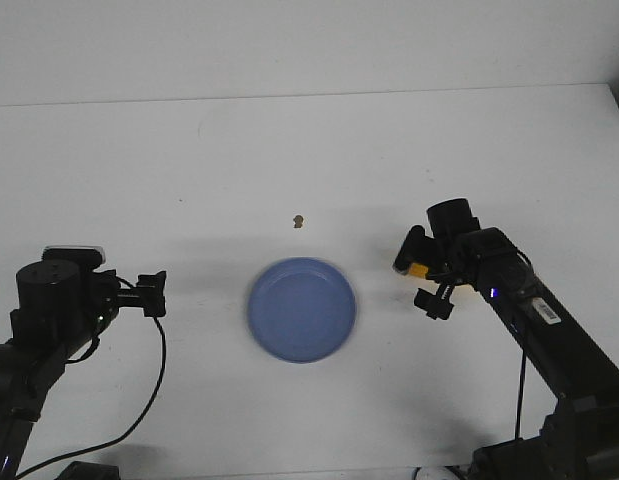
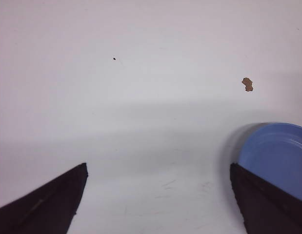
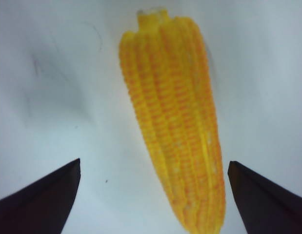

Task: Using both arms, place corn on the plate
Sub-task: 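Lower the open right gripper over the yellow corn cob, then close the right gripper on the corn and lift it, then carry the corn over the blue plate and lower it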

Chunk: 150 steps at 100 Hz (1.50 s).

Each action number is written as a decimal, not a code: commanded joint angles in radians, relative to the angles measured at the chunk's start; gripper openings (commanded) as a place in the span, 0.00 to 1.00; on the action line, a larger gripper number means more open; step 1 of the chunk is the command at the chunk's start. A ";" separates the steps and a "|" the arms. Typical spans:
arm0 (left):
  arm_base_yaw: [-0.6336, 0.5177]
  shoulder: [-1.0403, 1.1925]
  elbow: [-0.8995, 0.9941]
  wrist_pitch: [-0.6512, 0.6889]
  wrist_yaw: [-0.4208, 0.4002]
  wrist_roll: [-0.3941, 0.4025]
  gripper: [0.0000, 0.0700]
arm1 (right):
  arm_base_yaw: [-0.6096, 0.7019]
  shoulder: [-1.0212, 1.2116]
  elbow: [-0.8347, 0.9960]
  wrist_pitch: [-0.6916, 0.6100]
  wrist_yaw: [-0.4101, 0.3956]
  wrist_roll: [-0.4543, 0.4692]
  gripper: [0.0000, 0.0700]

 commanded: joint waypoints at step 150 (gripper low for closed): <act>-0.004 0.008 0.008 -0.019 0.002 -0.003 0.84 | 0.378 0.005 0.172 -0.029 -0.366 0.327 0.10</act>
